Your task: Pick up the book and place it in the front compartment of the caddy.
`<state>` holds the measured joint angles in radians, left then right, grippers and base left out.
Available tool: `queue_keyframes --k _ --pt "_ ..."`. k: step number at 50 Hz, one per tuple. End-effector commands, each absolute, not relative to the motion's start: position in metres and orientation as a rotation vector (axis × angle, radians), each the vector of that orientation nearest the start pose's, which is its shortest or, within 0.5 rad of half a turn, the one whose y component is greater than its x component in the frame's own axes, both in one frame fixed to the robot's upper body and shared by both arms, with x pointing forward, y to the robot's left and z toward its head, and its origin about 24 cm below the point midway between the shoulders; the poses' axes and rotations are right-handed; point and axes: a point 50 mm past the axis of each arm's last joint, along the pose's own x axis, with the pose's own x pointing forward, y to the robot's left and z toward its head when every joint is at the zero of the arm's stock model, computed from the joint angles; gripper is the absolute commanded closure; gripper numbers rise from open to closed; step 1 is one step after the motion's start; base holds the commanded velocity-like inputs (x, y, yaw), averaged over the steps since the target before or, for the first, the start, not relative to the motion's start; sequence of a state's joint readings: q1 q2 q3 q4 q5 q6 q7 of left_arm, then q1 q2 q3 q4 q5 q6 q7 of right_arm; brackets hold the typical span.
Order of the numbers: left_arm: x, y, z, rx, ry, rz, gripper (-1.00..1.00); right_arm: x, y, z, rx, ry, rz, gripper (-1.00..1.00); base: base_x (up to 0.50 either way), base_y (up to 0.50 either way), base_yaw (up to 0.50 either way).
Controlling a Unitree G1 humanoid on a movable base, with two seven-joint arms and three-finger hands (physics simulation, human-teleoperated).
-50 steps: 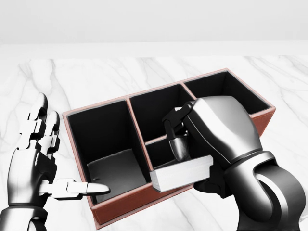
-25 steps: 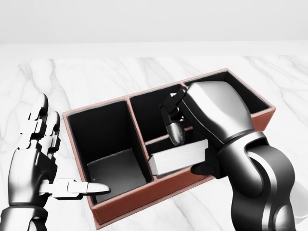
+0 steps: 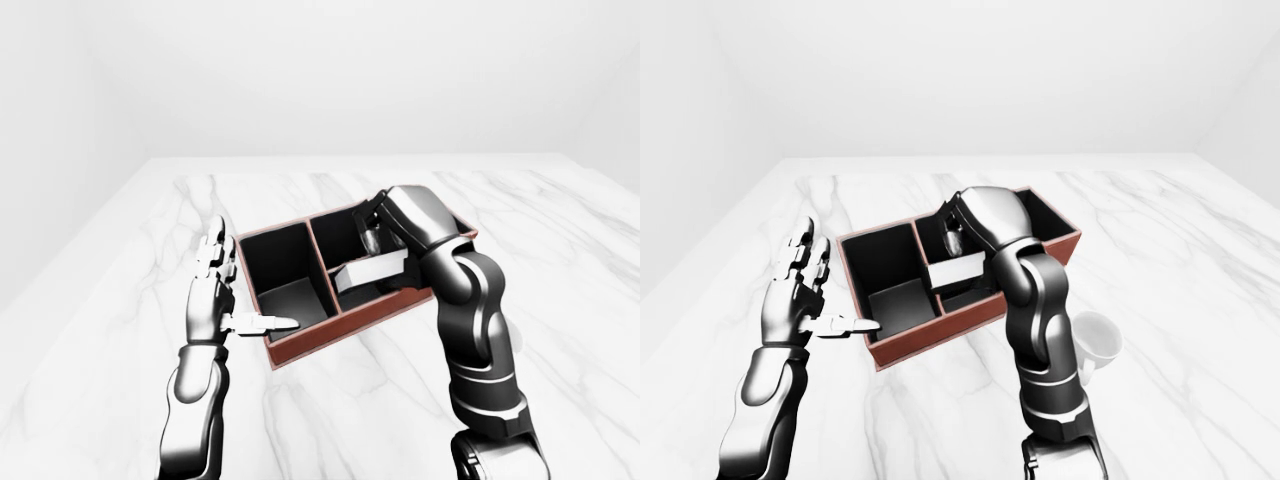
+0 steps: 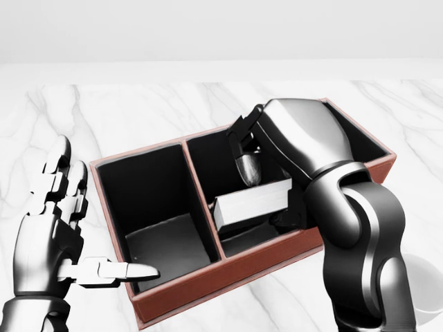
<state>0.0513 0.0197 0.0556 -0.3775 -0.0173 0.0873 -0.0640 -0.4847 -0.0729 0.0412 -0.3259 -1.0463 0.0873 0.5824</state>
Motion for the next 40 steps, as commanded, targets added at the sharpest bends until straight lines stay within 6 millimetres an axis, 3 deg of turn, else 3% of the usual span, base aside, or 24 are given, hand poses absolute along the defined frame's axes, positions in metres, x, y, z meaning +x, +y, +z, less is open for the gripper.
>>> queue_keyframes --k 1,13,21,40 --pt "0.237 0.164 0.107 0.022 -0.234 -0.004 -1.00 0.302 -0.108 0.221 -1.182 -0.431 0.157 1.00 0.00 0.00 0.00" --pt "0.236 0.164 0.109 0.021 -0.240 -0.003 -1.00 0.314 -0.104 0.230 -1.187 -0.442 0.154 1.00 0.00 0.00 0.00" --pt "0.236 0.164 0.110 0.021 -0.246 -0.003 -1.00 0.326 -0.104 0.223 -1.180 -0.414 0.148 1.00 0.00 0.00 0.00" --pt "0.236 0.165 0.111 0.020 -0.249 -0.002 -1.00 0.342 -0.097 0.240 -1.186 -0.433 0.144 1.00 0.00 0.00 0.00"
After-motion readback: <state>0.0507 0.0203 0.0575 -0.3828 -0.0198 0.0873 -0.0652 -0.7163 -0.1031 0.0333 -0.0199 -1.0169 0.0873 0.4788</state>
